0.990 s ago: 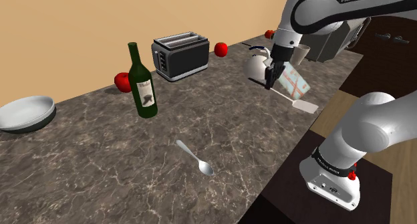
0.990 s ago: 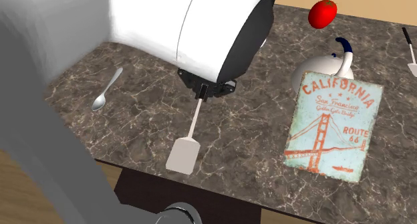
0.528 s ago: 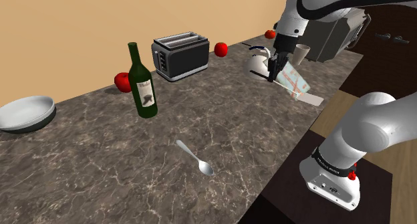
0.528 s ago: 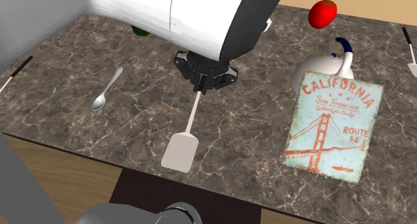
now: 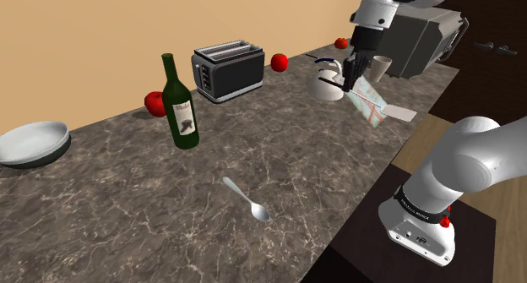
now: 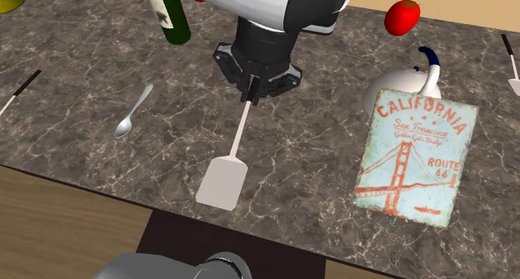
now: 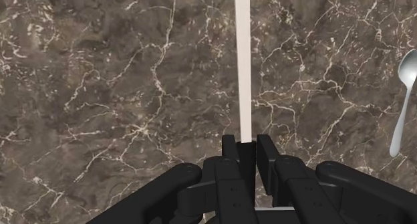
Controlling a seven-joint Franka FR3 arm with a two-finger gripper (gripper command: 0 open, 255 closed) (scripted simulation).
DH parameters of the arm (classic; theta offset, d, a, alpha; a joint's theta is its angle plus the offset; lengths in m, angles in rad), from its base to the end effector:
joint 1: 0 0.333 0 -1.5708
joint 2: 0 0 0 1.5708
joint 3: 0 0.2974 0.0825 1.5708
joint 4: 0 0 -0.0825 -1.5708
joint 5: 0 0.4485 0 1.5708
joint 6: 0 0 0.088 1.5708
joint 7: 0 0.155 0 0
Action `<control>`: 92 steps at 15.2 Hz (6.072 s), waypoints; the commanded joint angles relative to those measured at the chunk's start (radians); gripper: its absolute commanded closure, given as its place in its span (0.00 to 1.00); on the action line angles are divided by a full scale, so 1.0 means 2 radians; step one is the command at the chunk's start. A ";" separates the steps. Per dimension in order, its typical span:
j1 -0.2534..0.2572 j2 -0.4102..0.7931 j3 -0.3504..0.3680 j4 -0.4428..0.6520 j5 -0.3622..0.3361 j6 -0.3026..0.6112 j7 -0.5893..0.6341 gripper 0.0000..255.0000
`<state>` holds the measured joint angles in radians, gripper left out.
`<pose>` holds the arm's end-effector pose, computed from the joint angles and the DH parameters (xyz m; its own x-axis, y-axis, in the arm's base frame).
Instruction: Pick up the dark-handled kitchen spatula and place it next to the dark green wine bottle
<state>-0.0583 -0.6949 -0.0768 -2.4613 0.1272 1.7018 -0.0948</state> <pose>0.4058 -0.0354 0.4489 0.9980 -0.0371 -0.0511 -0.0457 -0.9829 -0.1786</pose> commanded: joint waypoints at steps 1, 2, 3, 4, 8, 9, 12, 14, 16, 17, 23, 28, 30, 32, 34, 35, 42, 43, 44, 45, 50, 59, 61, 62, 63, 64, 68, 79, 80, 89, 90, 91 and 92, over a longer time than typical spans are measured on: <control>0.000 0.000 0.000 0.015 0.000 -0.015 0.002 1.00; 0.000 0.000 0.000 0.022 0.000 -0.021 0.003 1.00; 0.001 0.001 0.000 0.029 0.000 -0.028 0.004 1.00; 0.001 0.002 0.000 0.036 0.000 -0.034 0.005 1.00; 0.002 0.005 0.000 0.065 0.000 -0.059 0.009 1.00; 0.002 0.006 0.000 0.073 0.000 -0.066 0.010 1.00; 0.002 0.011 0.000 0.096 0.000 -0.084 0.013 1.00; 0.003 0.014 0.000 0.111 0.000 -0.097 0.014 1.00; 0.003 0.017 0.000 0.128 0.001 -0.109 0.016 1.00; 0.004 0.019 0.000 0.136 0.001 -0.115 0.017 1.00; 0.005 0.033 -0.001 0.187 0.002 -0.152 0.022 1.00; 0.007 0.044 -0.002 0.224 0.003 -0.178 0.026 1.00; 0.012 0.066 0.013 0.238 0.013 -0.167 0.044 1.00; 0.018 0.090 0.028 0.255 0.022 -0.157 0.062 1.00; 0.024 0.115 0.042 0.274 0.030 -0.148 0.079 1.00; 0.027 0.128 0.049 0.285 0.033 -0.144 0.088 1.00; 0.046 0.231 0.094 0.378 0.043 -0.123 0.150 1.00; 0.049 0.247 0.100 0.395 0.043 -0.121 0.160 1.00; 0.052 0.264 0.106 0.412 0.042 -0.120 0.169 1.00; 0.056 0.281 0.111 0.430 0.040 -0.119 0.178 1.00; 0.076 0.374 0.137 0.538 0.025 -0.126 0.225 1.00; 0.076 0.351 0.135 0.447 0.029 -0.060 0.211 1.00; 0.076 0.347 0.135 0.429 0.030 -0.046 0.208 1.00; 0.076 0.345 0.135 0.420 0.030 -0.039 0.207 1.00; 0.076 0.344 0.135 0.412 0.031 -0.032 0.205 1.00; 0.076 0.343 0.135 0.404 0.031 -0.025 0.204 1.00; 0.076 0.339 0.135 0.372 0.032 0.002 0.199 1.00; 0.077 0.338 0.137 0.298 0.035 0.075 0.187 1.00; 0.077 0.339 0.137 0.292 0.036 0.082 0.186 1.00; 0.078 0.349 0.138 0.244 0.038 0.140 0.177 1.00; 0.079 0.351 0.138 0.239 0.038 0.146 0.176 1.00; 0.079 0.353 0.139 0.234 0.038 0.153 0.175 1.00; 0.079 0.355 0.139 0.229 0.039 0.159 0.174 1.00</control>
<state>0.0998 0.0103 0.2007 -1.9930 0.2039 2.0061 0.2565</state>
